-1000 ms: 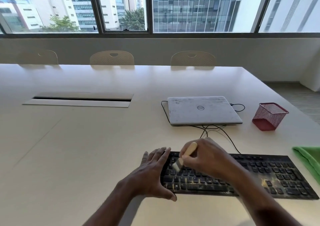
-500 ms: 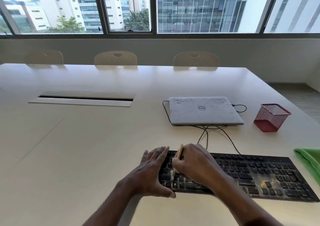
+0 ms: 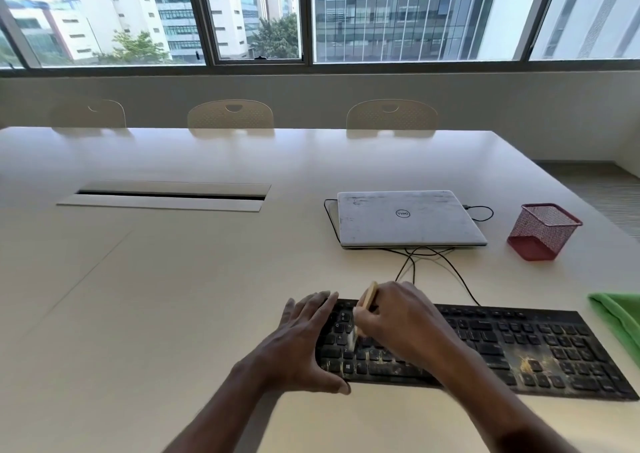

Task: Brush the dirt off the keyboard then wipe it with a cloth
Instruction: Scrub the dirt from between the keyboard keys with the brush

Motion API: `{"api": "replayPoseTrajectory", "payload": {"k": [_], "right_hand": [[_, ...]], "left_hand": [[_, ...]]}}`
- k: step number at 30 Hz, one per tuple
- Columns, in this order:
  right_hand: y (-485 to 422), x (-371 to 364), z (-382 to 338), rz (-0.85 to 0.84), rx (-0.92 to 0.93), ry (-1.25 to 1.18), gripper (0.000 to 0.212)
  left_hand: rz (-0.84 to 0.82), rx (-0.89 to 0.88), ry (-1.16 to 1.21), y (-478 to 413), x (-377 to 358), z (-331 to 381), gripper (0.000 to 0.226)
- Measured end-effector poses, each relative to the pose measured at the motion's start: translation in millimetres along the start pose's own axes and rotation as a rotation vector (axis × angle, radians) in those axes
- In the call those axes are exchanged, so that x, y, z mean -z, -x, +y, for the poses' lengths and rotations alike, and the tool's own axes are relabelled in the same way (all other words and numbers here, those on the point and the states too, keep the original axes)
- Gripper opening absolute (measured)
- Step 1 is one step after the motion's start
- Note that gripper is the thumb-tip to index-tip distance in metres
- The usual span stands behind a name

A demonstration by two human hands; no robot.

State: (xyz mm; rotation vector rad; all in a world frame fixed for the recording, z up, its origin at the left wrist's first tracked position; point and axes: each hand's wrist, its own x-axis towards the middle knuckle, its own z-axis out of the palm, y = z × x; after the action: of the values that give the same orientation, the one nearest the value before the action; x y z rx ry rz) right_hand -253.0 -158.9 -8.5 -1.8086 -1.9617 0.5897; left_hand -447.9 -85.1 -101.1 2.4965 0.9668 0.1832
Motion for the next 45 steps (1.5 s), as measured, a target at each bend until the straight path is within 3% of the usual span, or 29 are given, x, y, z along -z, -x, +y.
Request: {"api": "replayPoseTrajectory", "payload": {"k": [6,10,15,19,24,28,32,37,41,45], "right_hand": [[5,0,-1,-0.114,0.008,0.043,0.029],[3,5,1,0.012,0.006,0.008,0.031],[3,-1,-1,-0.112,0.033,0.001,0.031],[-3,-3,-7,-0.01,0.063,0.049,0.037],[-4,-5,-14,-0.109,0.095,0.104,0.034],[-9,-2,-16,-0.017,0.103,0.12,0.037],[-6,-4,-17,-0.131,0.12,0.109,0.033],[-10,-3,-11,-0.054,0.107,0.105,0.034],[-6,1,-5,-0.141,0.096,0.067,0.031],[-6,9,2,-0.019,0.065,0.091,0.039]], "left_hand": [[-0.037,0.032,-0.021,-6,1,7,0.146],[-0.066,0.044,-0.036,-10,3,10,0.148],[-0.091,0.045,-0.033,-10,3,7,0.148],[-0.079,0.039,-0.023,-10,2,5,0.148],[-0.07,0.036,-0.008,-9,2,5,0.145],[-0.067,0.028,-0.016,-10,2,5,0.144],[-0.076,0.035,-0.009,-10,2,4,0.143],[-0.067,0.032,-0.01,-11,1,5,0.144],[-0.093,0.042,-0.029,-12,3,5,0.147],[-0.105,0.054,-0.067,-12,5,10,0.147]]}}
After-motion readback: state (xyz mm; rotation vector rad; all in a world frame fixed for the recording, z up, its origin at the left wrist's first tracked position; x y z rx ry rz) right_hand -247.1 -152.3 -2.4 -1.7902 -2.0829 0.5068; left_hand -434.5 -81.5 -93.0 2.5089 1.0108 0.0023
